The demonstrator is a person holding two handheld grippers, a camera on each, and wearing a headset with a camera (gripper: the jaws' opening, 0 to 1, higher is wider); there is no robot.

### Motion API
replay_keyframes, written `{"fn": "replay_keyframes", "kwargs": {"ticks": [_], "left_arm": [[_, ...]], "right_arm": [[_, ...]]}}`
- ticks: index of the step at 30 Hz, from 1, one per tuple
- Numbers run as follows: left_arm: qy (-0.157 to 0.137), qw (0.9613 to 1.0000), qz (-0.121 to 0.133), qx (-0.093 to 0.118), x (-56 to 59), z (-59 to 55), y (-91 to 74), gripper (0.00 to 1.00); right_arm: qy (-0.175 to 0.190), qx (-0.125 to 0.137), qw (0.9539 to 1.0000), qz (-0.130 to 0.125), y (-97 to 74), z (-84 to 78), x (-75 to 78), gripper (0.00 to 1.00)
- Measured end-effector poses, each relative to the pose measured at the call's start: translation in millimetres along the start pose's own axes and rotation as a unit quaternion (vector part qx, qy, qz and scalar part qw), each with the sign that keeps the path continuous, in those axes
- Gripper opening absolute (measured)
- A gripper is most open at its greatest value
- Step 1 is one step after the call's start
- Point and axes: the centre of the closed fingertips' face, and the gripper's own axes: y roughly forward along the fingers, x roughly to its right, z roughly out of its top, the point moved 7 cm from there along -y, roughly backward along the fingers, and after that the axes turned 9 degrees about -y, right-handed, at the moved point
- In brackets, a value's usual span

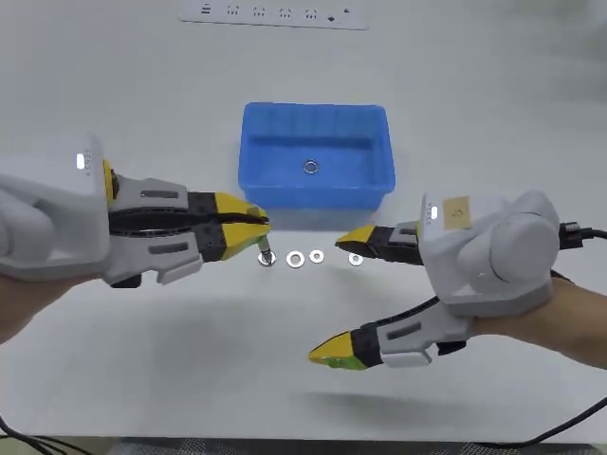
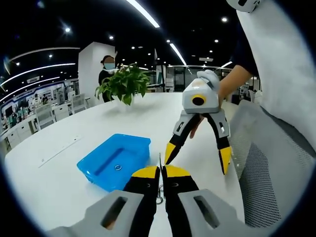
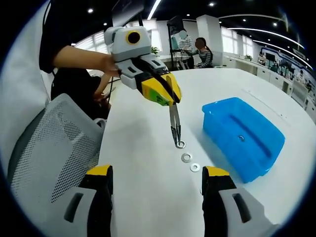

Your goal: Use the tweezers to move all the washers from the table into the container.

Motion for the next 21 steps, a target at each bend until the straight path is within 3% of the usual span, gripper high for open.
{"fn": "replay_keyframes", "kwargs": {"ticks": [15,19,20,21], "left_arm": [[-0.001,1.0000,0.000,-0.003,1.1,1.8,2.3,0.06],[0.003,0.9999,0.002,-0.009,0.3,2.2,1.7,0.06],[0.010,0.9998,0.002,-0.019,0.1,0.9,1.3,0.06],[0.006,0.9999,0.000,-0.015,0.8,2.0,0.8,0.06]], "right_arm": [[0.008,0.003,0.9999,0.012,-0.4,0.4,-3.5,0.73],[0.010,0.008,0.9998,0.016,1.0,2.4,-4.9,0.73],[0.008,0.008,0.9998,0.016,1.4,2.5,-4.9,0.73],[0.008,0.008,0.9998,0.016,1.6,2.5,-4.8,0.73]]}}
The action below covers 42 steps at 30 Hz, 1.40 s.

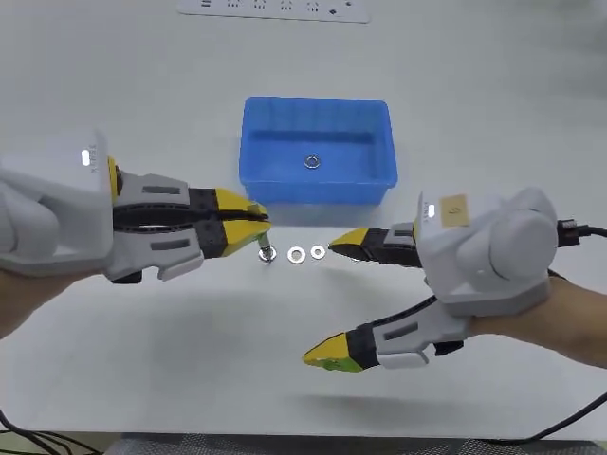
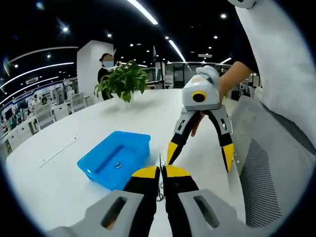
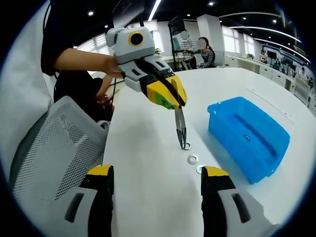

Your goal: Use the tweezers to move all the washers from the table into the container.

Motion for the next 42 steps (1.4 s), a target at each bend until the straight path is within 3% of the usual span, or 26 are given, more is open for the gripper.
{"fn": "replay_keyframes", "kwargs": {"ticks": [7,10,15,24,29,42], "left_arm": [[-0.004,0.9999,-0.001,-0.010,0.5,0.0,-3.8,0.06],[-0.012,0.9996,0.005,-0.024,-0.9,1.2,-5.0,0.06],[-0.001,0.9984,-0.013,-0.055,3.6,2.0,-5.4,0.06],[-0.002,0.9979,-0.012,-0.064,-0.3,2.3,-1.3,0.06],[0.001,0.9974,-0.017,-0.070,-2.6,1.7,-2.2,0.06],[0.004,0.9966,-0.031,-0.076,-2.2,2.3,1.3,0.06]], "right_arm": [[0.004,0.004,1.0000,-0.001,1.4,0.9,0.9,0.72],[0.000,0.001,1.0000,0.000,3.0,1.5,2.8,0.71],[-0.012,0.005,0.9999,-0.001,10.6,8.1,14.0,0.67],[-0.045,0.016,0.9989,-0.003,34.5,28.4,37.2,0.49],[-0.067,-0.001,0.9977,0.010,44.7,29.8,44.8,0.29],[-0.102,-0.005,0.9939,0.042,56.9,38.4,44.0,0.15]]}}
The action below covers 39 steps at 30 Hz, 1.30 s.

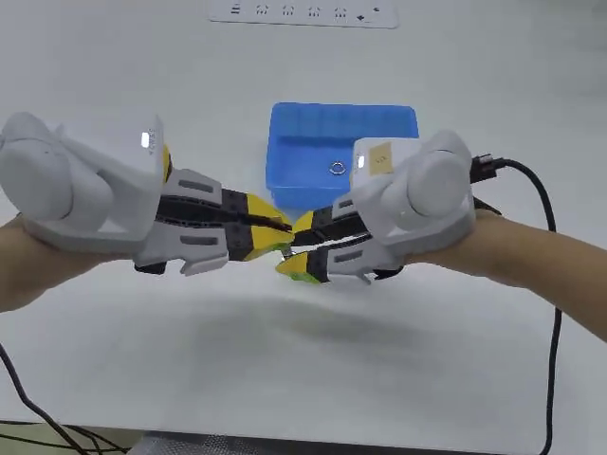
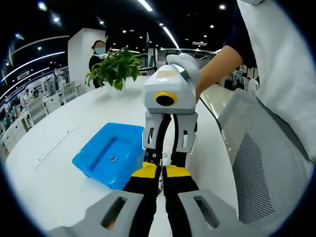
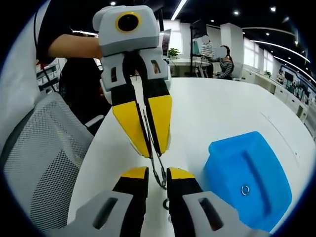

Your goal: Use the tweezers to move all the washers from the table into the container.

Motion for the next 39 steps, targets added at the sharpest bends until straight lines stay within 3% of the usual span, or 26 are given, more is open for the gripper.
{"fn": "replay_keyframes", "kwargs": {"ticks": [4,7,14,17,23,25,27,34,37,39], "left_arm": [[0.007,1.0000,-0.004,-0.006,1.9,0.3,0.5,0.06],[0.007,1.0000,-0.001,-0.007,1.1,0.4,0.4,0.06],[-0.001,0.9998,0.020,-0.002,3.1,1.3,1.1,0.08],[-0.021,0.9979,0.032,0.051,6.2,11.8,-2.6,0.12],[-0.026,0.9964,0.055,0.059,10.1,16.2,-12.4,0.20],[-0.030,0.9952,0.062,0.069,14.1,18.5,-16.2,0.25],[-0.034,0.9916,0.089,0.088,14.1,22.0,-20.8,0.35],[-0.052,0.9880,0.100,0.106,24.0,24.5,-31.3,0.52],[-0.070,0.9852,0.087,0.130,27.7,29.6,-34.6,0.61],[-0.061,0.9854,0.094,0.128,26.9,31.3,-36.6,0.67]], "right_arm": [[-0.020,-0.012,0.9997,0.003,2.1,-1.0,0.4,0.12],[-0.062,-0.021,0.9979,-0.001,2.0,-1.1,0.2,0.10],[-0.055,-0.023,0.9981,-0.014,0.9,-1.7,-0.5,0.09],[-0.047,-0.024,0.9984,-0.021,-1.9,-0.3,-0.8,0.09],[-0.042,-0.017,0.9986,-0.027,-12.9,5.2,-6.1,0.09],[-0.038,-0.015,0.9987,-0.031,-17.1,6.2,-7.0,0.09],[-0.032,-0.011,0.9987,-0.038,-23.7,8.9,-8.0,0.09],[-0.020,0.005,0.9975,-0.067,-50.0,20.2,-6.1,0.09],[-0.025,0.009,0.9962,-0.082,-62.9,27.9,-2.5,0.09],[-0.028,0.015,0.9951,-0.094,-71.8,33.9,0.4,0.09]]}}
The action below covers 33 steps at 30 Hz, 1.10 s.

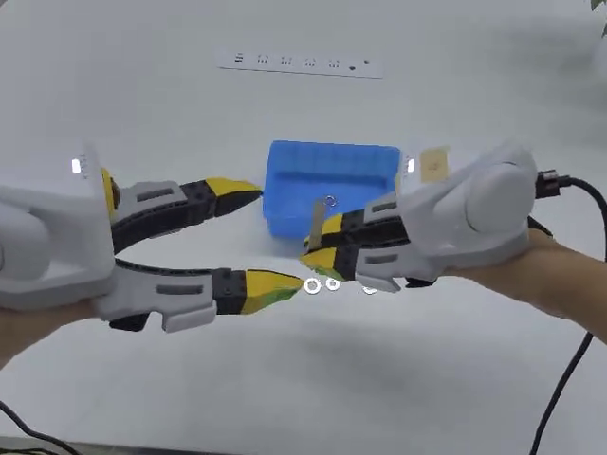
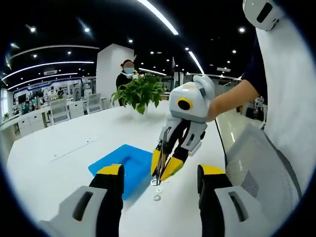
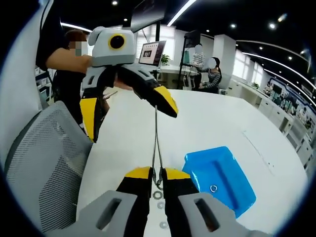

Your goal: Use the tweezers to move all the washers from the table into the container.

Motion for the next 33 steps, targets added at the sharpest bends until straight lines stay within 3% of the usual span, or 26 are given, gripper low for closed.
{"fn": "replay_keyframes", "kwargs": {"ticks": [2,6,11,14,17,22,33], "left_arm": [[0.003,1.0000,0.004,0.001,-0.8,1.1,-0.8,0.67],[-0.006,0.9997,0.019,0.017,-1.1,3.1,0.0,0.81],[-0.005,0.9994,0.032,0.010,-0.3,-5.6,0.8,0.93],[-0.010,0.9986,0.045,0.025,-1.6,-8.3,-2.1,0.99],[-0.020,0.9979,0.054,0.032,-5.1,-9.8,-8.4,0.99],[-0.025,0.9970,0.069,0.025,-14.7,-13.1,-19.3,0.99],[-0.045,0.9935,0.102,0.022,-24.5,-25.6,-34.0,0.99]], "right_arm": [[0.001,0.003,1.0000,-0.007,-5.1,3.7,3.8,0.09],[-0.005,0.005,0.9997,-0.023,-14.7,9.3,16.8,0.09],[-0.010,-0.001,0.9992,-0.038,-20.7,10.0,37.8,0.09],[-0.012,-0.002,0.9987,-0.049,-18.3,8.4,52.9,0.09],[-0.011,0.001,0.9984,-0.055,-10.6,3.3,68.4,0.09],[0.001,0.001,0.9987,-0.050,10.6,-12.1,86.7,0.09],[0.043,-0.019,0.9986,-0.025,56.3,-57.2,98.0,0.09]]}}
